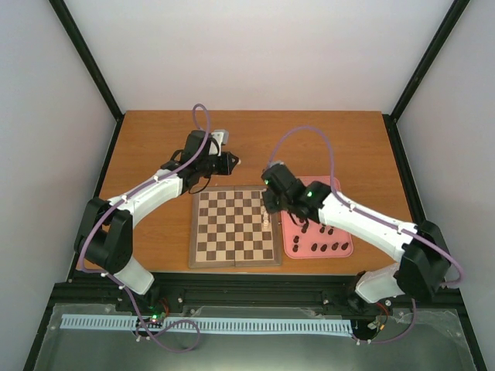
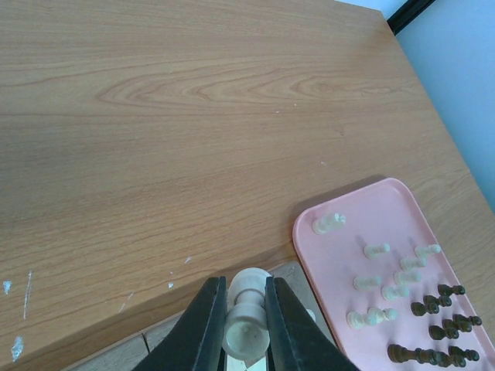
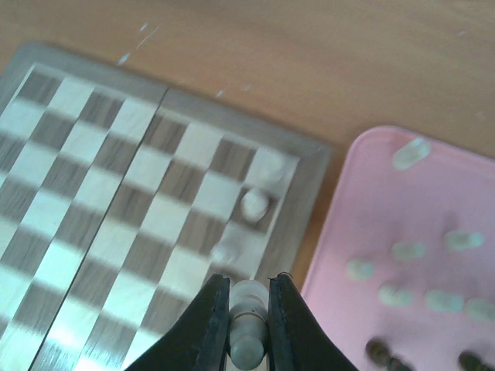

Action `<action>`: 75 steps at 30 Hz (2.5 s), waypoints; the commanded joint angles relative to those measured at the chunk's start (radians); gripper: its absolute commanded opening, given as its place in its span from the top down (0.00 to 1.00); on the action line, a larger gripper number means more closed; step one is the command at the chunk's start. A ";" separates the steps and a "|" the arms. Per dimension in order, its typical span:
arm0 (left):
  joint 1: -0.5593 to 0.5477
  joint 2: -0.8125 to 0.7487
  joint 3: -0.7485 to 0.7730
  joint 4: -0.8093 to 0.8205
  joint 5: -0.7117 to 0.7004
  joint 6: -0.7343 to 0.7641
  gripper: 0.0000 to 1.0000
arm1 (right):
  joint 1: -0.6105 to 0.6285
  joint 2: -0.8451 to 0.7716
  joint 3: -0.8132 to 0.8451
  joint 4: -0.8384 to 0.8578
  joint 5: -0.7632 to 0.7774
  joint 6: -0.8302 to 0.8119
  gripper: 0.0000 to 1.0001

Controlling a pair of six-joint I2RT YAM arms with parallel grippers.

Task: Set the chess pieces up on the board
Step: Pick up the chess piece from the storage box, then place the chess piece on the chessboard.

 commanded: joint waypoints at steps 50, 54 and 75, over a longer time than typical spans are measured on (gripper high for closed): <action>-0.002 0.027 0.045 -0.004 -0.015 0.028 0.99 | 0.294 0.024 -0.296 0.181 0.105 0.194 0.88; -0.002 0.028 0.045 -0.003 -0.015 0.028 0.99 | 0.293 0.027 -0.295 0.178 0.129 0.192 0.88; -0.002 0.042 0.046 -0.002 -0.014 0.025 0.99 | 0.288 0.068 -0.272 0.150 0.094 0.189 0.87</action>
